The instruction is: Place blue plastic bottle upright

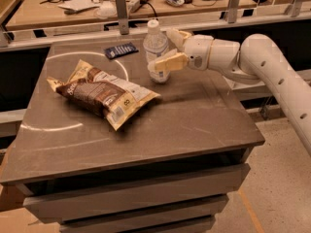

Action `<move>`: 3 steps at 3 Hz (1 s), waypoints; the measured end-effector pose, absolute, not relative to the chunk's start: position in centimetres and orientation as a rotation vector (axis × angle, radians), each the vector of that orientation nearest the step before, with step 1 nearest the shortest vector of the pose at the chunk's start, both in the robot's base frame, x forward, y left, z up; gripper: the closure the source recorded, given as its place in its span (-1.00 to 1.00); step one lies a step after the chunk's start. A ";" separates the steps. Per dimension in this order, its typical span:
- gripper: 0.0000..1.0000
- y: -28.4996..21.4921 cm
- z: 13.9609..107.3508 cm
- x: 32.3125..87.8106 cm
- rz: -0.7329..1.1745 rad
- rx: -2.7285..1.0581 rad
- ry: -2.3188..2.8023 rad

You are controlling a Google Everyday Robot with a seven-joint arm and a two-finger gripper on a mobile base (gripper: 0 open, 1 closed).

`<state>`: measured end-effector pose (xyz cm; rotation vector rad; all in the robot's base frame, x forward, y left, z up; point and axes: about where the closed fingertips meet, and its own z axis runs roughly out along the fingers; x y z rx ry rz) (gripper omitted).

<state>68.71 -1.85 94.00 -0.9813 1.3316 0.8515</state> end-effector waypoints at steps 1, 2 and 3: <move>-1.00 -2.7 93.5 68.4 0.846 -0.966 1.370; -0.63 -3.8 93.2 68.1 0.831 -0.932 1.411; -0.16 -4.4 93.0 68.0 0.830 -0.913 1.436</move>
Offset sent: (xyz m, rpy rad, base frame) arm -0.0088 -0.0402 -0.0125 -0.0221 0.0937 -0.1172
